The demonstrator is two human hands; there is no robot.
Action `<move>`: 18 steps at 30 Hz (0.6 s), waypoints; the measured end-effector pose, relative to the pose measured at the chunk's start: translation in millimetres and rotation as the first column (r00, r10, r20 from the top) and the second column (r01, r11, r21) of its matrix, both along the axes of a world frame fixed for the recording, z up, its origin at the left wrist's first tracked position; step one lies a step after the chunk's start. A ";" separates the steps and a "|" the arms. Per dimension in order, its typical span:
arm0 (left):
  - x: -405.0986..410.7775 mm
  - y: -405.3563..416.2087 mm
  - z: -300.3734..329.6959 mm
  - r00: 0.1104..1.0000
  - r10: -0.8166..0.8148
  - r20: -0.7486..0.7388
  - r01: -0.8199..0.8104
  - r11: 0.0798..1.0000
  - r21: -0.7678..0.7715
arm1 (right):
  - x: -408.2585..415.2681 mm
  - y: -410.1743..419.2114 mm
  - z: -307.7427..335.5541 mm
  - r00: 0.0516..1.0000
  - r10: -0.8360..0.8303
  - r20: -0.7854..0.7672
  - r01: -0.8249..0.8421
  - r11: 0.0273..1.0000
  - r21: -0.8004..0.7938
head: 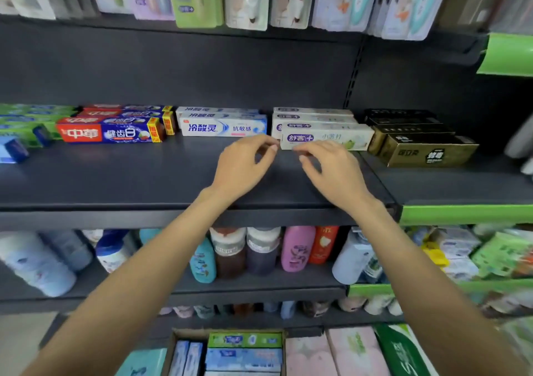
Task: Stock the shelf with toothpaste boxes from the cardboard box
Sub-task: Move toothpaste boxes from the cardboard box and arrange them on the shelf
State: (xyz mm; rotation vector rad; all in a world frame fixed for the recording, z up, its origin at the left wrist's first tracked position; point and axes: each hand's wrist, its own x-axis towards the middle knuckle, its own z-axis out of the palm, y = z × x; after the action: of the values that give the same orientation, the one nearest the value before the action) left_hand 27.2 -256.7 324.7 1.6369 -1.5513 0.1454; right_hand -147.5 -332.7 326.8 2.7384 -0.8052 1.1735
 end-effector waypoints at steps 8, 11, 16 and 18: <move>17.5 145.5 -99.4 0.952 -0.183 0.245 0.218 0.967 -0.128 | -0.9 127.7 -108.7 0.962 0.265 -0.071 -0.254 0.957 0.138; 45.3 195.0 -189.1 0.976 -0.193 0.097 0.170 0.963 0.209 | 7.1 153.3 -184.0 0.894 0.341 -0.290 -0.232 0.907 0.352; 72.0 264.7 -317.8 0.902 0.370 -0.224 -0.113 0.700 0.705 | 23.7 176.9 -294.5 0.684 0.418 -0.598 0.028 0.804 0.594; 73.1 281.8 -350.4 0.819 0.512 -0.260 -0.114 0.588 0.801 | 31.7 185.0 -326.6 0.604 0.431 -0.670 0.132 0.775 0.618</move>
State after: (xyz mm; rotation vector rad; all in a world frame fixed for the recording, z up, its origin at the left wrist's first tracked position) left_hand 100.2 25.2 -25.6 2.3816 -0.9224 -0.7893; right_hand -115.8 -147.7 0.2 3.3536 -0.8909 -0.5384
